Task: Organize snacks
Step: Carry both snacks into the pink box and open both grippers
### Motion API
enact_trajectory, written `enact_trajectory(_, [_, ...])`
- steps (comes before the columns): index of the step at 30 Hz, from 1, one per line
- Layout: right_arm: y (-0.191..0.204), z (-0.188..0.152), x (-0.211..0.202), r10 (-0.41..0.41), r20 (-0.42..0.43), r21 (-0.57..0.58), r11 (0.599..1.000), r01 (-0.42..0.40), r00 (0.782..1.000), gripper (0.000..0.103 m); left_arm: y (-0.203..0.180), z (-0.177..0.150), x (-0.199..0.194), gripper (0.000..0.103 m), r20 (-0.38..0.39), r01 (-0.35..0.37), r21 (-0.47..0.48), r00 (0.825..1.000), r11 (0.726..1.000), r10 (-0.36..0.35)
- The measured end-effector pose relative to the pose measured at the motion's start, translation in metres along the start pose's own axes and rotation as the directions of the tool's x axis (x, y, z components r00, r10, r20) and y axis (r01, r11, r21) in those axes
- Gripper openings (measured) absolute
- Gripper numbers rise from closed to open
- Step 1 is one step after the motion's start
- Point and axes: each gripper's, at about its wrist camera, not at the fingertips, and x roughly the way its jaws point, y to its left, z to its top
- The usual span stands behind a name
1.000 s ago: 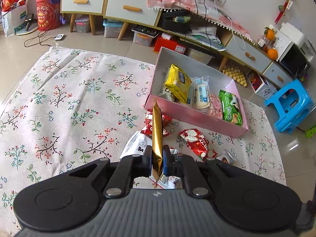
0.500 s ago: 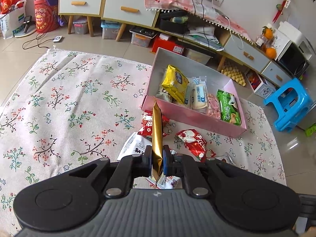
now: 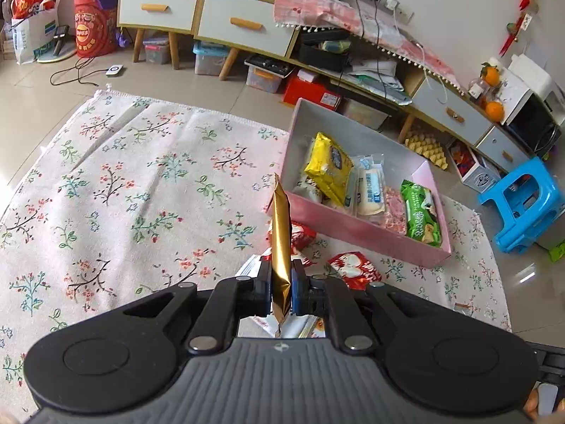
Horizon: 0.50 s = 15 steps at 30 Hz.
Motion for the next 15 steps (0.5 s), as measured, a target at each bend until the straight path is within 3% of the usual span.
enact_trajectory(6, [0.000, 0.011, -0.003, -0.004, 0.066, 0.005, 1.000, 0.004, 0.998, 0.038, -0.013, 0.007, 0.003, 0.009, 0.015, 0.040, 0.009, 0.999, 0.999, -0.040])
enact_trajectory(15, [-0.004, 0.044, 0.014, 0.020, 0.151, 0.069, 0.997, -0.031, 0.988, 0.038, -0.044, 0.035, 0.029, 0.009, 0.058, 0.154, 0.037, 0.986, 0.987, -0.156])
